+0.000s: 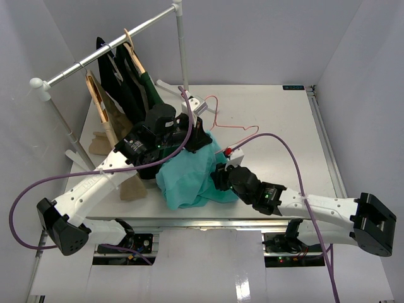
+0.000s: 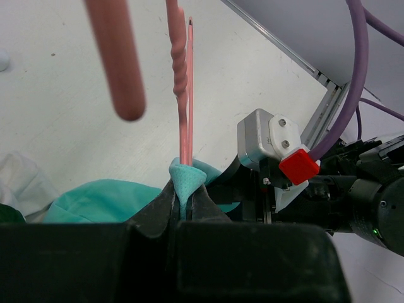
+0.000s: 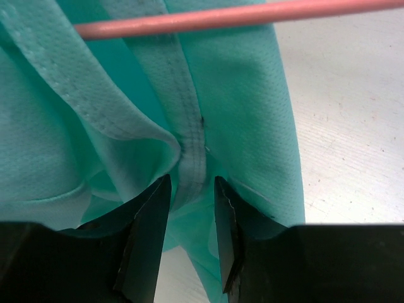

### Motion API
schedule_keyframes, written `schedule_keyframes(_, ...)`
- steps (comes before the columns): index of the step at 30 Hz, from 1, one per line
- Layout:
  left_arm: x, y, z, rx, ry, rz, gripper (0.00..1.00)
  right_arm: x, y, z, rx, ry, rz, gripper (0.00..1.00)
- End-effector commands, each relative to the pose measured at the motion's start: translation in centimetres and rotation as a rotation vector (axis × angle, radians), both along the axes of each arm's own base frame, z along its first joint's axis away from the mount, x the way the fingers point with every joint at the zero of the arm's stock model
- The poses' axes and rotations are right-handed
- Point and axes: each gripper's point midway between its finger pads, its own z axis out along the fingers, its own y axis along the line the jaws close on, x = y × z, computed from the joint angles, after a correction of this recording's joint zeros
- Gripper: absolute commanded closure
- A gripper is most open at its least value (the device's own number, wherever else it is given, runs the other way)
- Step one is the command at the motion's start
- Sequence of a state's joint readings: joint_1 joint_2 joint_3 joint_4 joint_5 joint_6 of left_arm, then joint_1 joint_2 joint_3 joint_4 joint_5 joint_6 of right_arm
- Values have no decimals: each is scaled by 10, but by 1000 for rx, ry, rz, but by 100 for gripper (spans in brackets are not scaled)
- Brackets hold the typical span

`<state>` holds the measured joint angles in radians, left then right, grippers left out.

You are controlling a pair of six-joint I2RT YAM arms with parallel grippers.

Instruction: Place the t-shirt on the hanger

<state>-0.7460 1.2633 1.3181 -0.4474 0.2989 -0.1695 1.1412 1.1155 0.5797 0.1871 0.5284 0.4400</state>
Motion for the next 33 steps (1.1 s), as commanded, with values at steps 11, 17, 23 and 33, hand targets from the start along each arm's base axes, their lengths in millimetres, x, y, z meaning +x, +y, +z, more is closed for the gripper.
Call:
schedule_keyframes(11, -8, 9, 38, -106, -81, 14, 100, 16, 8, 5, 87, -10, -115, 77)
schedule_keyframes(17, -28, 20, 34, -42, -126, -75, 100, 28, -53, 3, 21, -49, -275, 92)
schedule_keyframes(23, -61, 33, 20, 31, -244, -249, 100, 51, -130, 28, 96, -46, -358, 92)
schedule_keyframes(33, -90, 47, 34, 41, -311, -351, 100, 78, -182, 13, 108, 57, -434, 92)
